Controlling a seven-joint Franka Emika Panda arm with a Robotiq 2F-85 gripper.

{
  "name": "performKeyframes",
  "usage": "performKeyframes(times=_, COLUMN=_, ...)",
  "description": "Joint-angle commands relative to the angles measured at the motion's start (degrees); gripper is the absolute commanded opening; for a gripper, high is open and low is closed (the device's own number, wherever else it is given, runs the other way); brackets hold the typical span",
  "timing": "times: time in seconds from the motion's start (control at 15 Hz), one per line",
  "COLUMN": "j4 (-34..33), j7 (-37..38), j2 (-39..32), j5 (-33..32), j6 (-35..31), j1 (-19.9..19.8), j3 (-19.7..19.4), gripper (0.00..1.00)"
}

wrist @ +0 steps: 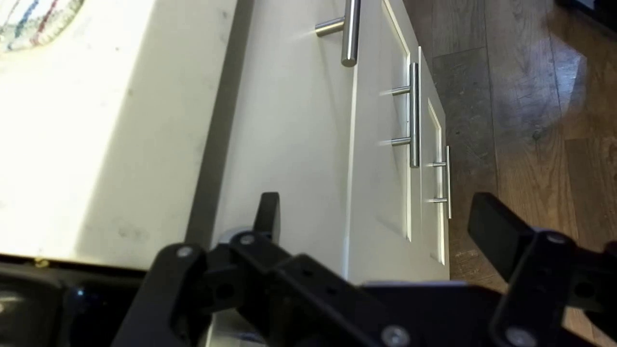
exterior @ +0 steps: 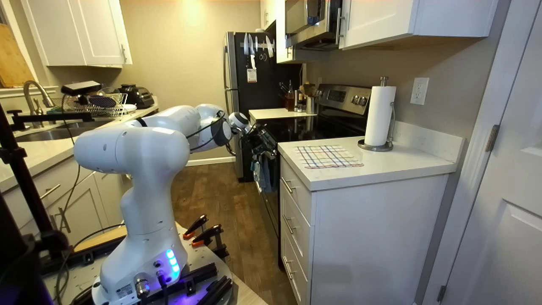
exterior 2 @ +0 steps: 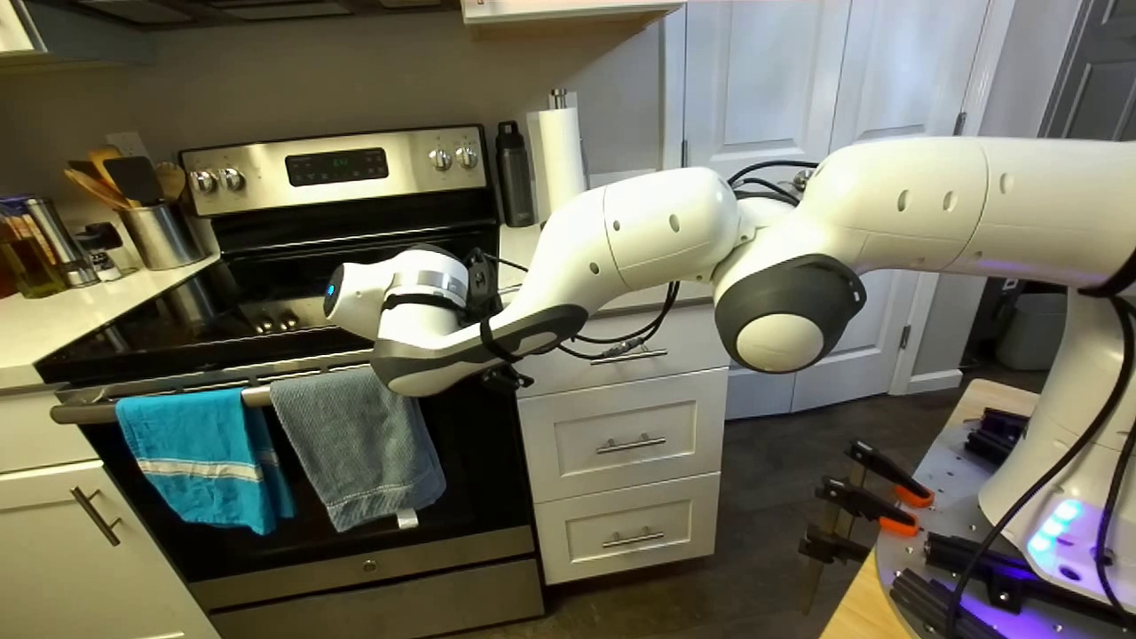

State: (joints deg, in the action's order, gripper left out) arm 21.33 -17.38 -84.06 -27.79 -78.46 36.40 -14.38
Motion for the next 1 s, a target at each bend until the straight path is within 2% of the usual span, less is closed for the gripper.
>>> performKeyframes(times=0.0, j4=0.79, j7=-3.82, j2=0.29, j5=-0.05, j6=2.57, j1=-0.83, j3=0.33, gripper=1.00)
performKeyframes(times=0.27, j4=0.93, j7=-7.88, j2=0.64, j5=1.04, j6=8.95, j1=-1.65, j3=1.79, gripper=1.00)
performKeyframes(times=0.93, j4=1.65, j7=-14.30, j2=1.09, j5=1.25, j6=16.50, j1=0.04, j3=4.83, gripper=1.00)
